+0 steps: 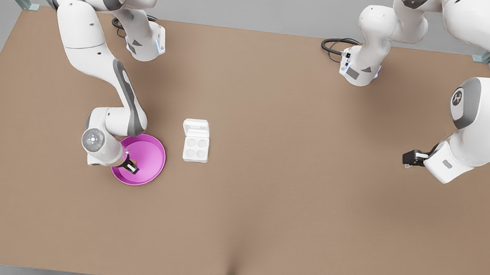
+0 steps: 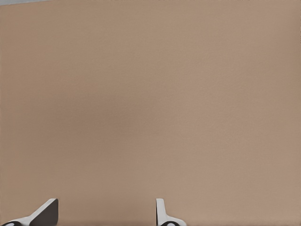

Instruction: Pack egg into the box and close the box lid

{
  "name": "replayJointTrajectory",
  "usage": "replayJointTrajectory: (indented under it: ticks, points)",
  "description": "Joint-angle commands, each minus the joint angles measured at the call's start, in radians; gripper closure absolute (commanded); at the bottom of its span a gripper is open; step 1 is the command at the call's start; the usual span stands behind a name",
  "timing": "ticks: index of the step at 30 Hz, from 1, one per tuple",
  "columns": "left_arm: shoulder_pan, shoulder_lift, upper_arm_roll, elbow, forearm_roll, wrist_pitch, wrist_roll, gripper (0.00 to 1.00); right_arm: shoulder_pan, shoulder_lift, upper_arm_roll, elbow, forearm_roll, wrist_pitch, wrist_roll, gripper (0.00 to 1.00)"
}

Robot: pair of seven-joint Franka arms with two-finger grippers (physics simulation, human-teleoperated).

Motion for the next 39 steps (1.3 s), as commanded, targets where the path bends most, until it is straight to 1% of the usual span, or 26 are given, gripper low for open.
replayJointTrajectory:
  ticks: [1, 6, 13, 22, 27, 29, 30, 31, 32, 33, 35, 38, 39]
  points:
    - [0.0, 0.0, 0.0, 0.0, 0.0, 0.0, 0.0, 0.0, 0.0, 0.0, 0.0, 0.001, 0.001, 0.0, 0.0, 0.43]
    - [0.0, 0.005, 0.0, 0.0, 0.0, 0.0, 0.0, 0.0, 0.0, 0.005, -0.002, 0.007, 0.001, 0.0, 0.0, 0.43]
    - [0.0, 0.006, 0.0, 0.0, 0.0, 0.0, 0.0, 0.0, 0.0, 0.008, 0.0, 0.01, 0.001, 0.002, -0.002, 0.47]
    - [0.0, 0.006, 0.0, 0.0, 0.0, 0.0, 0.0, 0.0, 0.0, 0.025, 0.0, 0.014, 0.001, 0.015, 0.0, 0.47]
    - [0.0, 0.006, 0.0, 0.0, 0.0, 0.0, 0.0, 0.0, 0.002, -0.04, 0.002, 0.024, 0.003, -0.009, -0.008, 0.46]
    - [0.0, 0.006, 0.0, 0.0, 0.0, 0.0, 0.0, 0.0, 0.018, -0.038, 0.05, 0.076, 0.041, -0.044, 0.037, 0.46]
    - [0.0, 0.006, 0.0, 0.0, 0.0, 0.0, 0.0, 0.0, 0.021, -0.031, 0.109, 0.102, 0.043, -0.051, 0.121, 0.46]
    - [0.0, 0.006, 0.0, 0.0, 0.0, 0.0, -0.002, 0.0, 0.048, -0.024, 0.14, 0.117, 0.041, -0.052, 0.204, 0.46]
    - [0.0, 0.006, 0.0, 0.0, 0.0, 0.0, -0.002, 0.0, 0.095, -0.012, 0.141, 0.131, 0.043, -0.049, 0.262, 0.46]
    - [0.0, 0.006, -0.001, 0.0, 0.0, 0.0, -0.002, 0.0, 0.109, -0.011, 0.158, 0.129, 0.043, -0.049, 0.276, 0.46]
    - [0.0, 0.006, -0.011, 0.0, 0.0, 0.0, -0.003, 0.0, 0.126, -0.011, 0.219, 0.131, 0.043, -0.046, 0.325, 0.46]
    - [0.0, 0.008, -0.011, 0.0, 0.0, 0.0, -0.003, 0.0, 0.133, -0.015, 0.258, 0.116, 0.046, -0.052, 0.341, 0.46]
    - [0.0, 0.014, -0.011, 0.0, 0.0, 0.0, -0.003, 0.0, 0.132, -0.021, 0.258, 0.093, 0.046, -0.054, 0.339, 0.45]
